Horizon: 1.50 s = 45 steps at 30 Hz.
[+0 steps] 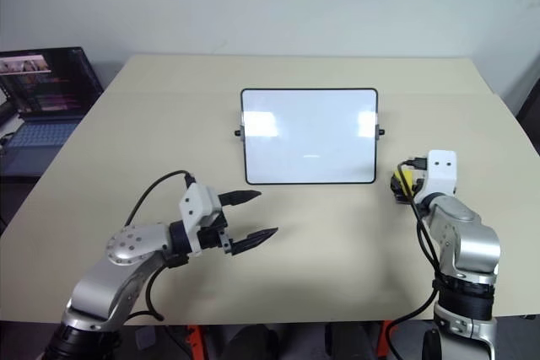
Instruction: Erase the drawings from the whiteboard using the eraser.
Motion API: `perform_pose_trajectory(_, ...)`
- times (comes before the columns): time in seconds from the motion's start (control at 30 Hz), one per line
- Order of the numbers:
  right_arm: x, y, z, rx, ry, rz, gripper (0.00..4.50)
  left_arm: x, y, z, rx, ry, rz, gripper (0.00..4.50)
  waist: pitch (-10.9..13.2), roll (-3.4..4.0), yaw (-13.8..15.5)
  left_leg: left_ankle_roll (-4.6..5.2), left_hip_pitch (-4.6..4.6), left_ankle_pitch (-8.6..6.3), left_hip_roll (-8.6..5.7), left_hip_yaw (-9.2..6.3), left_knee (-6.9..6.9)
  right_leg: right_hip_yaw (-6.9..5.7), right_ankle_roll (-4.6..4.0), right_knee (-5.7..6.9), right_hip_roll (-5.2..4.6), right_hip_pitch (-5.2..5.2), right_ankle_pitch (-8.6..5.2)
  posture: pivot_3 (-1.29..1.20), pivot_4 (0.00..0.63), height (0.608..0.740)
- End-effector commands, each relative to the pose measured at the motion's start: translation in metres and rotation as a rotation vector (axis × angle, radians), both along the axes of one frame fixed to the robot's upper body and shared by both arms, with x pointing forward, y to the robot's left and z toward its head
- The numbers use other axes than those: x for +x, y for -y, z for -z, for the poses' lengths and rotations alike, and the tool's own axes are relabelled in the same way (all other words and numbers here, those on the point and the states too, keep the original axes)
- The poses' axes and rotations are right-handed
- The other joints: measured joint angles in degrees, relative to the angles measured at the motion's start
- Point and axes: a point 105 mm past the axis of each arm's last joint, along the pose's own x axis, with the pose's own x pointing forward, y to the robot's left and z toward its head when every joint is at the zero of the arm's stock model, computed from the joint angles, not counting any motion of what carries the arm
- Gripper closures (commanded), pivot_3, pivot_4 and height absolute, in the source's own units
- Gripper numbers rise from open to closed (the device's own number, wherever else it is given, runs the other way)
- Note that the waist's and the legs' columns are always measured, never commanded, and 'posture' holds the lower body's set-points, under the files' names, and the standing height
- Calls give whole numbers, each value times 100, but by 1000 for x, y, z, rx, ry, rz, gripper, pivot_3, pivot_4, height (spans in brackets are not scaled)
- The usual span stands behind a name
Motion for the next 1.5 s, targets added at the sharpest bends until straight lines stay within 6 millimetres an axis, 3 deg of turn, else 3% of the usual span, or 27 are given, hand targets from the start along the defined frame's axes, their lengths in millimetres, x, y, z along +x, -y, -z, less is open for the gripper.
perform_pose_trajectory(0.03,0,1,-13,-8,50,1,19,1,1,-8,-3,41,4,0,0,0,0,0,0,0,0,0,0,0,0,0,0,0,0,0,150,740)
perform_pose_trajectory(0.33,-6,-1,-29,-45,118,-5,19,6,-8,-13,-29,65,-88,0,0,0,3,0,0,0,0,-1,0,0,0,0,0,0,0,0,150,740)
perform_pose_trajectory(0.6,-30,-3,-37,-106,244,17,19,21,-25,-25,-149,137,-349,0,0,0,6,0,-1,0,0,-3,2,0,2,-1,-1,1,-1,0,150,740)
perform_pose_trajectory(0.9,-58,-10,-35,-122,382,18,19,30,-49,-19,-232,192,-662,0,-1,-1,6,-1,1,0,0,-1,2,2,3,1,-1,2,-1,0,150,740)
perform_pose_trajectory(1.17,-85,-14,-12,-119,400,47,19,13,-55,1,-265,178,-831,0,-2,-2,8,-1,6,0,0,-2,1,1,4,0,-1,7,-2,0,150,740)
perform_pose_trajectory(1.5,-95,-15,-1,-113,401,142,19,-5,-62,18,-250,153,-998,0,-4,-6,11,-1,8,0,-1,-3,3,1,6,2,0,9,-3,0,150,740)
